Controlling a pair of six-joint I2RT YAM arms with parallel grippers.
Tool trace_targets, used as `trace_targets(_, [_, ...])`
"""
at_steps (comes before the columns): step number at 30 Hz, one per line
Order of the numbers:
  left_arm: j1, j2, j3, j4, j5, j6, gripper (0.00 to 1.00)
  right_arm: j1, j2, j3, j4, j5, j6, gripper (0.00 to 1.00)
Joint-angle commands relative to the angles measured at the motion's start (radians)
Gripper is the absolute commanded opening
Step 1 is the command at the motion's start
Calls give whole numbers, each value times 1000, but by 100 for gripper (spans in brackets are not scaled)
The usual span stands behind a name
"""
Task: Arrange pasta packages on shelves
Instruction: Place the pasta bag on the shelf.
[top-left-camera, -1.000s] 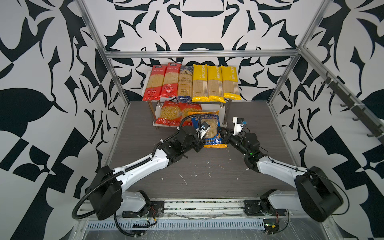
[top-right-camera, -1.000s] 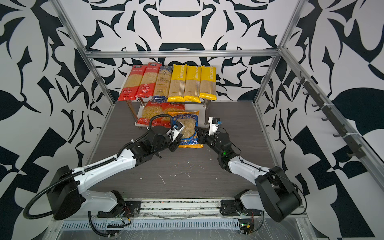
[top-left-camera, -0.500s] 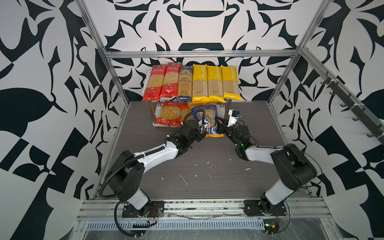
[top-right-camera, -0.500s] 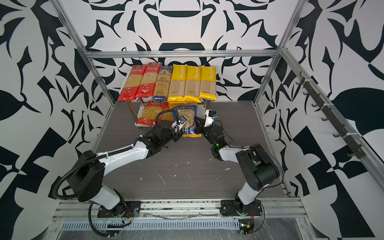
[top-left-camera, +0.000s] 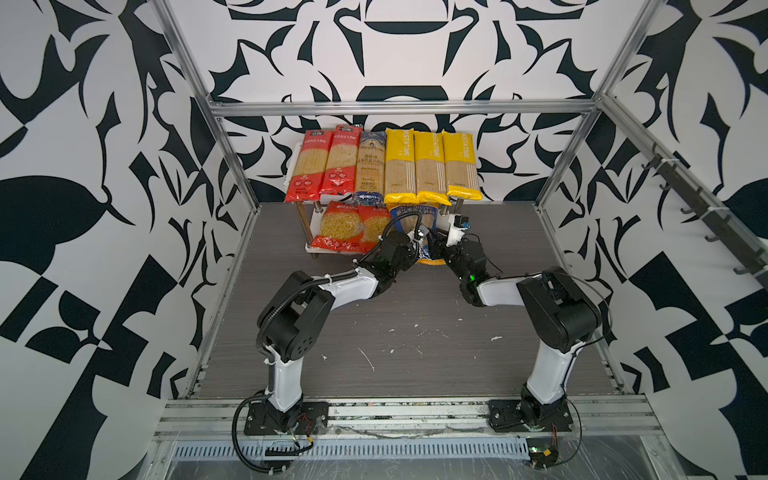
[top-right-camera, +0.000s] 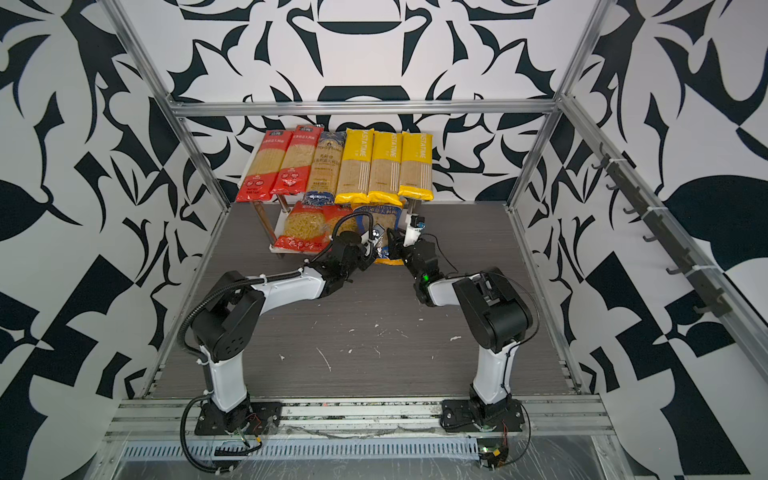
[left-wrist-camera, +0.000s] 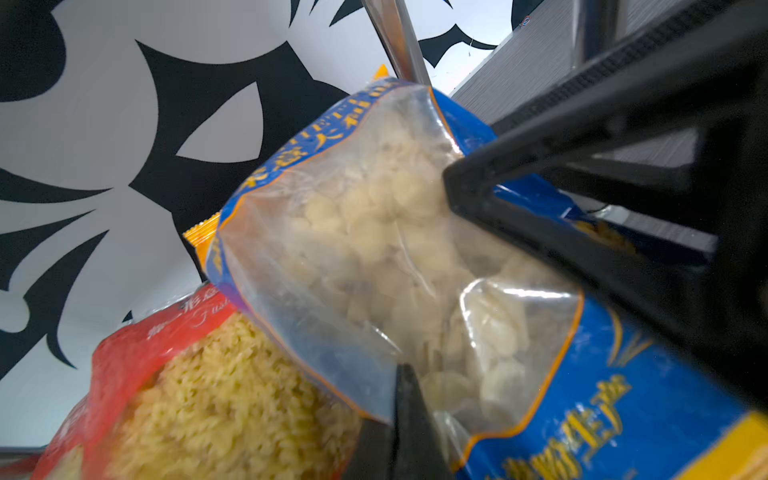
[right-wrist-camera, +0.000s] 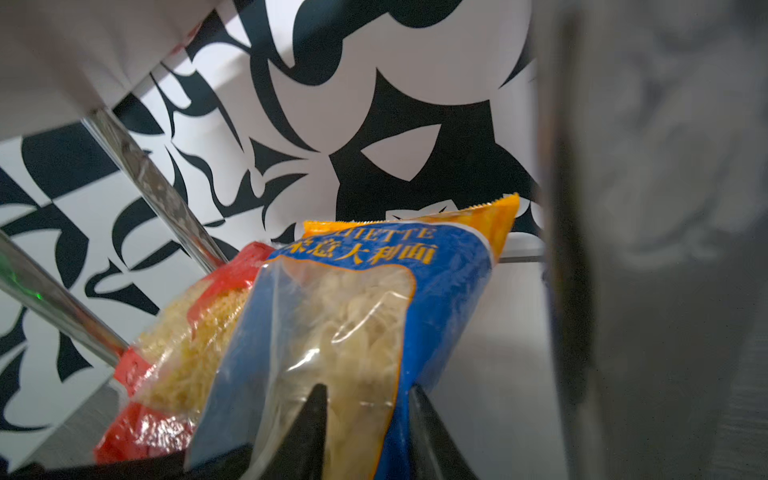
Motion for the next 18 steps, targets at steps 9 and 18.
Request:
trace_targets(9, [16, 35, 89, 50, -46, -91, 0, 32, -307, -120, -123, -7, -101, 58])
trace_targets(18, [18, 86, 178, 28, -34, -212, 0, 32, -539, -277, -191, 22, -77, 58])
